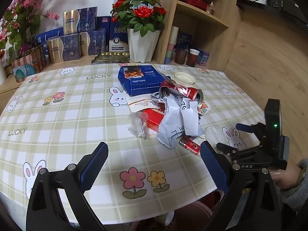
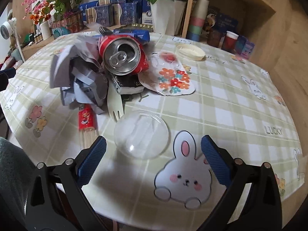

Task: Collect trash
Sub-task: 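Grasp the white paper with the left gripper while the right grasps the clear lid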

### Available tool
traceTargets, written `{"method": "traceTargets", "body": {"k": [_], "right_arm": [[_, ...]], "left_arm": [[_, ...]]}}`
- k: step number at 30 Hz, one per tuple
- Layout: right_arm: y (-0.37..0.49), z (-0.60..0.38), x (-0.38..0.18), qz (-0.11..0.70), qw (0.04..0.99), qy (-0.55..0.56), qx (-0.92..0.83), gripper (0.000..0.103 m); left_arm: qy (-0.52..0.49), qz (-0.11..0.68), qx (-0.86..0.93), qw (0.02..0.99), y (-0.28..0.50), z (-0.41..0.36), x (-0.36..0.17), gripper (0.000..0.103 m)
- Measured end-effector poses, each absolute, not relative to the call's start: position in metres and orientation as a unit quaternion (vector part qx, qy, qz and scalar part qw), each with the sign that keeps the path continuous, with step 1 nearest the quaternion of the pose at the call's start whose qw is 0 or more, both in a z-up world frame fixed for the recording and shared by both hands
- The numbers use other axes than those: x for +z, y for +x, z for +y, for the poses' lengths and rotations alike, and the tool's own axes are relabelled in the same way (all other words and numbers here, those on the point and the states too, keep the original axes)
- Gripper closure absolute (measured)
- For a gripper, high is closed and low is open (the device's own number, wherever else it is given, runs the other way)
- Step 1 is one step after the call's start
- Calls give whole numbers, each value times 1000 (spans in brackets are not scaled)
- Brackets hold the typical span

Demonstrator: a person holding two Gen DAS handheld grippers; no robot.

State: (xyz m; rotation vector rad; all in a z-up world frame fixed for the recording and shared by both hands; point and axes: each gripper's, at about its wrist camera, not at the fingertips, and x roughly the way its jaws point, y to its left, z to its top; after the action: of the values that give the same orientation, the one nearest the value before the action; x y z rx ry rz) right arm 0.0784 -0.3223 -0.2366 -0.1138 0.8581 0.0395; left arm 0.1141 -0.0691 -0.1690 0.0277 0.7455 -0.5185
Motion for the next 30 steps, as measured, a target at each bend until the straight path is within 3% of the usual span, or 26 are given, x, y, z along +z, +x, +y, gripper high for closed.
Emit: {"method": "traceTargets", "body": {"k": [6,8,10,23,26,30], "right_arm": [[90,-316,-249,425,902,-72,29,8],[90,-317,-249,421,904,-65,36,16],[93,-319,-248,423,903,-44,50,37],[90,-314,-244,421,904,-41,59,36],[89,-320,-242,419,906,-31,55,36],[89,-326,-242,420,906,-20,52,36]], "left_arm": [[10,370,-258,892,125,-81,-177,9],[4,373,-264,890,130,-86,-177,9],[-1,373,-271,888,135,-94,-177,9],[-41,405,-275,871,187,-132,-184,10],[-54,420,-282,861,197,-132,-192,16],[-73,443,-294,844,205,-131,-205,36]]}}
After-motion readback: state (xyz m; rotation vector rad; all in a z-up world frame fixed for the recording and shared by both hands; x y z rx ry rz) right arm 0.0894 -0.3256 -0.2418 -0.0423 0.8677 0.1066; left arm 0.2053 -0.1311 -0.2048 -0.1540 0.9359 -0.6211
